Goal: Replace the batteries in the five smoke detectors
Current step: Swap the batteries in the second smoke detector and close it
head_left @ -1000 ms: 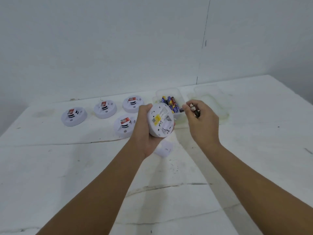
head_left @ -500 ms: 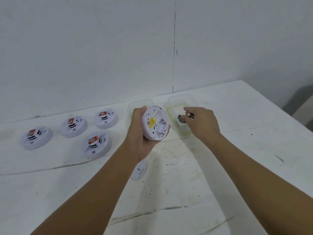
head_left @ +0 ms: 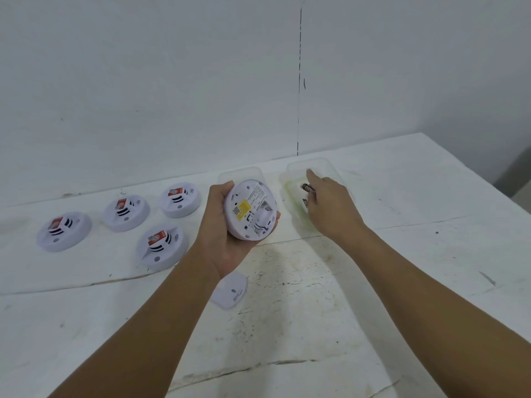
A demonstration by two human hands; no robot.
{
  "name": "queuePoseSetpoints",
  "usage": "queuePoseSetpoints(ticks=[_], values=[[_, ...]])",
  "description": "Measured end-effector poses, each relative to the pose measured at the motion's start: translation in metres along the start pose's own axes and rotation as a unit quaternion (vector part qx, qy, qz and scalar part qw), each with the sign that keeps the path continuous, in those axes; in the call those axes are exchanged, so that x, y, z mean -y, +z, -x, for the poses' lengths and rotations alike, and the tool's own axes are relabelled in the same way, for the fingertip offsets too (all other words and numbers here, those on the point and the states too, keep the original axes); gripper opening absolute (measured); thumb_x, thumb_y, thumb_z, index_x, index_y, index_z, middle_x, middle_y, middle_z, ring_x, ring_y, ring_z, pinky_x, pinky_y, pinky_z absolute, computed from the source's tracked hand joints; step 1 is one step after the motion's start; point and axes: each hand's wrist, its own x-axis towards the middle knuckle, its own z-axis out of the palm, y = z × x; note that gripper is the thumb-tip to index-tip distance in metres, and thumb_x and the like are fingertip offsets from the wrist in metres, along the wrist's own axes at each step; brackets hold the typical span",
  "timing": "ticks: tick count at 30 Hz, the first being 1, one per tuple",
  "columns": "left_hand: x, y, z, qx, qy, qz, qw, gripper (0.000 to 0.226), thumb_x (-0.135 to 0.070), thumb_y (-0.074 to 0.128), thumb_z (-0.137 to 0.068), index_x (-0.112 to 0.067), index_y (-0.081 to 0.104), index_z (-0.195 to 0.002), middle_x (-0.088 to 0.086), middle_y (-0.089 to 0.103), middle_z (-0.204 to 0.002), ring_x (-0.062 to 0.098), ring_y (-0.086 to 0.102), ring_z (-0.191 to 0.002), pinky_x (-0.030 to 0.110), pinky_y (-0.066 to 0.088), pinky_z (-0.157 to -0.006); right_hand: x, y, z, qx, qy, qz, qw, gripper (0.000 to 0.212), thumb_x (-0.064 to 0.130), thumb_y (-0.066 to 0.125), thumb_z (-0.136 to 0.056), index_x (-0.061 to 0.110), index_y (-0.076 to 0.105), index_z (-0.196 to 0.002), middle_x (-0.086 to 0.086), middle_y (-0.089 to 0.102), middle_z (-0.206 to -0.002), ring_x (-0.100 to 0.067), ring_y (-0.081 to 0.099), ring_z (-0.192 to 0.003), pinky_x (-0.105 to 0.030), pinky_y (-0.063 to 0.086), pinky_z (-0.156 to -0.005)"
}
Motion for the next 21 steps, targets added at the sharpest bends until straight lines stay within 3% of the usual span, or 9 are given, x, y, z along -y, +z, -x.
queuePoseSetpoints(ticks=[3,5,7,11,15,21], values=[[-0.007,-0.005,0.004,0.001,0.007,0.016,1.0,0.046,-0.043,0.065,-0.092,-0.011,0.068,-0.125,0.014,0.06,-0.145,0.036,0.059,-0.13,0.051,0.044,-0.112,0.001,0.0,0.002,-0.012,0.014,-0.021,1.0,0.058,0.013,0.048,-0.106,0.014,0.031,-0.162,-0.011,0.068,-0.127,-0.032,0.063,-0.113,-0.042,0.054,-0.089],[-0.01,-0.009,0.007,-0.004,0.019,0.007,1.0,0.042,-0.044,0.062,-0.095,-0.01,0.074,-0.117,0.015,0.065,-0.139,0.039,0.066,-0.119,0.052,0.042,-0.114,0.003,0.0,0.003,-0.022,0.017,-0.029,0.999,0.058,0.019,0.05,-0.107,0.014,0.032,-0.161,-0.013,0.069,-0.126,-0.031,0.065,-0.111,-0.045,0.055,-0.093],[-0.013,-0.014,0.012,-0.015,0.034,-0.001,0.999,0.043,-0.046,0.057,-0.096,-0.011,0.082,-0.1,0.014,0.073,-0.123,0.039,0.069,-0.11,0.052,0.047,-0.11,0.006,0.002,0.005,-0.042,0.012,-0.031,0.999,0.053,0.021,0.05,-0.107,0.015,0.038,-0.158,-0.012,0.068,-0.125,-0.03,0.065,-0.112,-0.045,0.054,-0.093],[-0.02,-0.027,0.016,-0.038,0.059,0.023,0.997,0.042,-0.048,0.056,-0.095,-0.013,0.078,-0.103,0.016,0.071,-0.122,0.042,0.058,-0.129,0.052,0.054,-0.097,0.017,0.012,0.01,-0.116,-0.05,-0.047,0.991,0.039,0.019,0.053,-0.103,0.017,0.059,-0.141,-0.003,0.069,-0.115,-0.027,0.062,-0.102,-0.045,0.052,-0.088],[-0.029,-0.039,0.023,-0.044,0.096,0.029,0.994,0.045,-0.046,0.052,-0.098,-0.018,0.081,-0.079,0.011,0.076,-0.104,0.037,0.065,-0.106,0.057,0.05,-0.104,0.037,0.023,0.012,-0.118,-0.096,-0.078,0.985,0.031,0.023,0.057,-0.103,0.021,0.065,-0.133,0.008,0.066,-0.104,-0.02,0.058,-0.097,-0.037,0.047,-0.088],[-0.04,-0.055,0.028,-0.076,0.117,0.033,0.99,0.037,-0.046,0.053,-0.097,-0.016,0.074,-0.104,0.013,0.076,-0.106,0.037,0.067,-0.105,0.058,0.056,-0.095,0.057,0.035,0.003,-0.059,-0.116,-0.061,0.99,0.022,0.025,0.058,-0.104,0.026,0.072,-0.12,0.006,0.067,-0.104,-0.017,0.059,-0.095,-0.03,0.042,-0.082]])
